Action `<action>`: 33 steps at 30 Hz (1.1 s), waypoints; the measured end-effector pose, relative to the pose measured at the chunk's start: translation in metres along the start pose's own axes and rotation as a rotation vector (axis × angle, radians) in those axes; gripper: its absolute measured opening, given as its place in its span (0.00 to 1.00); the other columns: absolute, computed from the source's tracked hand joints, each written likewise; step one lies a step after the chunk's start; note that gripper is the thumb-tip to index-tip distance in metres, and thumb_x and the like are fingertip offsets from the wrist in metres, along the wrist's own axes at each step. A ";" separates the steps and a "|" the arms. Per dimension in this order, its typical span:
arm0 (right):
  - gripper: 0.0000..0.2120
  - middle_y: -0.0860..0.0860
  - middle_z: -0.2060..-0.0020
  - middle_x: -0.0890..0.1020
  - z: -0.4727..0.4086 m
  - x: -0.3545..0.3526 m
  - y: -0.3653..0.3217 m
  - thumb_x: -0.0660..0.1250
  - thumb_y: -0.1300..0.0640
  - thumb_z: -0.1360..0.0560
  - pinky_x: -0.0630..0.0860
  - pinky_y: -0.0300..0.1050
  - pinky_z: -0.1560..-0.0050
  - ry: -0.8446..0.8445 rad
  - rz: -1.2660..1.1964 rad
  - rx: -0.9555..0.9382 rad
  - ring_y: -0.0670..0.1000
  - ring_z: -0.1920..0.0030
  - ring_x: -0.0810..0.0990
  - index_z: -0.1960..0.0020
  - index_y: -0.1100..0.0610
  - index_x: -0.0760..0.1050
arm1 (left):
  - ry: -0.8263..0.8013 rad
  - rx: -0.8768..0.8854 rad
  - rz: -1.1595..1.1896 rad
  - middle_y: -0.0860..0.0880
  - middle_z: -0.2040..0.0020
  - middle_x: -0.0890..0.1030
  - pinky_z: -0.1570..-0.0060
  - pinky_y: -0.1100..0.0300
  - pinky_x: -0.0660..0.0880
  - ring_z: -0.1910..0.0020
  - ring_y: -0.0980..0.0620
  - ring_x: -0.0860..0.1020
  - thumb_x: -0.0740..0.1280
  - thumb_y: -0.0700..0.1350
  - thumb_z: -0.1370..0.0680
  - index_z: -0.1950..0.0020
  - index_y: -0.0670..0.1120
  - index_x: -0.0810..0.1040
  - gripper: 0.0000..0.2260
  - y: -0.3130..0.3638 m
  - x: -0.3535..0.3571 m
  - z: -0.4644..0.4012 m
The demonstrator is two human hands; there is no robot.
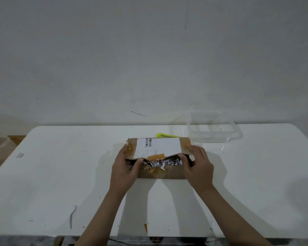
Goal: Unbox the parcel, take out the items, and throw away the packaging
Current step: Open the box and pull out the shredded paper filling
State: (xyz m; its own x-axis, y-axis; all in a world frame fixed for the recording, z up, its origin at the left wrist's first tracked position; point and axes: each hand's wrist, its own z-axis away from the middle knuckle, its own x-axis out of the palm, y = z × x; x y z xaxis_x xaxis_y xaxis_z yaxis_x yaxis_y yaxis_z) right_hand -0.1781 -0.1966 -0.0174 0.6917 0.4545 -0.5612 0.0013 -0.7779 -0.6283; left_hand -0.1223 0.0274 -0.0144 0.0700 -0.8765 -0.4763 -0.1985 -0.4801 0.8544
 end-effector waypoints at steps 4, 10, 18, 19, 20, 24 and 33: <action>0.24 0.51 0.53 0.83 -0.008 -0.003 -0.001 0.63 0.40 0.28 0.70 0.36 0.69 -0.021 -0.009 0.013 0.52 0.65 0.82 0.44 0.58 0.77 | 0.011 -0.040 0.040 0.55 0.39 0.75 0.51 0.80 0.65 0.41 0.58 0.73 0.73 0.50 0.28 0.26 0.46 0.62 0.34 0.009 -0.002 -0.002; 0.29 0.48 0.51 0.81 -0.014 -0.006 -0.006 0.69 0.40 0.33 0.74 0.41 0.57 0.021 -0.144 0.164 0.50 0.53 0.82 0.39 0.56 0.70 | 0.020 -0.073 0.047 0.51 0.36 0.76 0.46 0.63 0.68 0.38 0.59 0.72 0.70 0.61 0.33 0.23 0.47 0.56 0.44 0.013 -0.006 -0.002; 0.29 0.42 0.42 0.78 -0.027 0.001 -0.004 0.71 0.54 0.28 0.75 0.36 0.67 -0.162 -0.280 0.063 0.46 0.68 0.79 0.33 0.55 0.61 | 0.066 -0.014 0.092 0.54 0.41 0.77 0.47 0.73 0.66 0.37 0.57 0.73 0.73 0.50 0.28 0.30 0.47 0.64 0.30 0.005 -0.007 -0.012; 0.28 0.42 0.41 0.78 -0.031 0.002 -0.004 0.70 0.54 0.27 0.76 0.40 0.68 -0.180 -0.277 0.053 0.47 0.71 0.78 0.33 0.54 0.60 | 0.069 -0.001 0.088 0.54 0.41 0.76 0.46 0.72 0.67 0.38 0.58 0.73 0.73 0.50 0.28 0.31 0.48 0.65 0.28 0.004 -0.007 -0.013; 0.28 0.42 0.39 0.78 -0.034 0.002 -0.004 0.69 0.52 0.26 0.76 0.43 0.69 -0.203 -0.270 0.047 0.47 0.73 0.76 0.32 0.52 0.60 | 0.069 0.021 0.080 0.54 0.41 0.75 0.45 0.72 0.68 0.38 0.60 0.72 0.73 0.49 0.28 0.33 0.48 0.66 0.27 0.004 -0.006 -0.015; 0.28 0.42 0.33 0.74 -0.044 0.007 0.001 0.66 0.46 0.26 0.71 0.40 0.71 -0.321 -0.225 0.034 0.46 0.78 0.73 0.30 0.48 0.59 | 0.024 0.197 0.020 0.52 0.35 0.72 0.38 0.72 0.65 0.35 0.66 0.67 0.70 0.51 0.25 0.33 0.48 0.67 0.24 0.004 -0.005 -0.023; 0.32 0.42 0.32 0.73 -0.060 0.014 0.001 0.65 0.41 0.26 0.75 0.50 0.45 -0.477 -0.104 0.099 0.50 0.40 0.78 0.27 0.49 0.57 | -0.064 0.226 -0.287 0.51 0.30 0.70 0.33 0.39 0.64 0.29 0.50 0.66 0.56 0.64 0.24 0.30 0.49 0.69 0.29 -0.007 0.008 -0.049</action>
State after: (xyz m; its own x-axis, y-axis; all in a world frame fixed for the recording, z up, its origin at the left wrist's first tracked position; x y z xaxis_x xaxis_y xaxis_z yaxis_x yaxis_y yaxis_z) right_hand -0.1248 -0.2173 0.0065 0.2839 0.6935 -0.6622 -0.0320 -0.6834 -0.7294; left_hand -0.0727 0.0218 -0.0141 0.0940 -0.7000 -0.7079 -0.3907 -0.6799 0.6205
